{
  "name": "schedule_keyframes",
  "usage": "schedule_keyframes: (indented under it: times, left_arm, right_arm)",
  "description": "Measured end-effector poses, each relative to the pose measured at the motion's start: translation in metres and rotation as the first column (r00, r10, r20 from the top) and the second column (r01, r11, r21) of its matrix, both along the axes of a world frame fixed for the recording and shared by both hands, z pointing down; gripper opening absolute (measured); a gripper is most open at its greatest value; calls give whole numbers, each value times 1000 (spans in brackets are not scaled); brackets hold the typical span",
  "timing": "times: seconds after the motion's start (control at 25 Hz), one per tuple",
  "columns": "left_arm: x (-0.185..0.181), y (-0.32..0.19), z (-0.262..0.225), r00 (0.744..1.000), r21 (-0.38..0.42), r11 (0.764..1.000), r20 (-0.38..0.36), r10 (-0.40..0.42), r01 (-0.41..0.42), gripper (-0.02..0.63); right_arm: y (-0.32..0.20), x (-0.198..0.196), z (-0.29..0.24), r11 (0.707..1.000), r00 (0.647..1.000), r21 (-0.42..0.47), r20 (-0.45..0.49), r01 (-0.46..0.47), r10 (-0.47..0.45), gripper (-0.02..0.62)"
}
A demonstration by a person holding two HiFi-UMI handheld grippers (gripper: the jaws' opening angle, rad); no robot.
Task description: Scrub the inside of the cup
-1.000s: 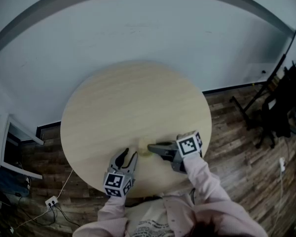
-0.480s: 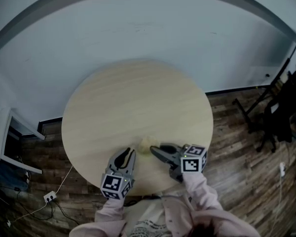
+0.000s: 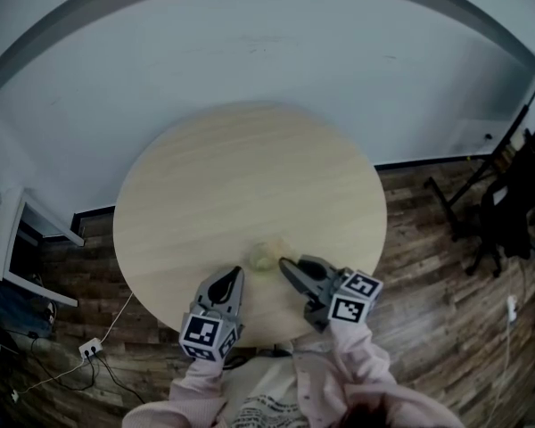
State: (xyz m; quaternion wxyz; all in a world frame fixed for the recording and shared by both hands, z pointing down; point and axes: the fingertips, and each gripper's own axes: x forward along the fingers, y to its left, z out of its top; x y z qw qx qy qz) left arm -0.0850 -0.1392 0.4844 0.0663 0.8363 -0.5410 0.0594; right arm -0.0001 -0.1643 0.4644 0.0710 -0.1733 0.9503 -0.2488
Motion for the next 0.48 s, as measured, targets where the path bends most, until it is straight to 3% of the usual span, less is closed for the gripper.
schedule_keyframes:
  times: [0.28, 0.48]
  left_arm:
    - [7, 7, 2, 1000, 2, 1000, -5, -1, 1, -9]
    - [11, 9, -2, 1000, 8, 1000, -12, 3, -3, -9]
  right_arm:
    - [8, 1, -3, 994, 998, 110, -60, -20, 27, 19]
    - [12, -1, -3, 991, 996, 134, -83, -7, 19, 18]
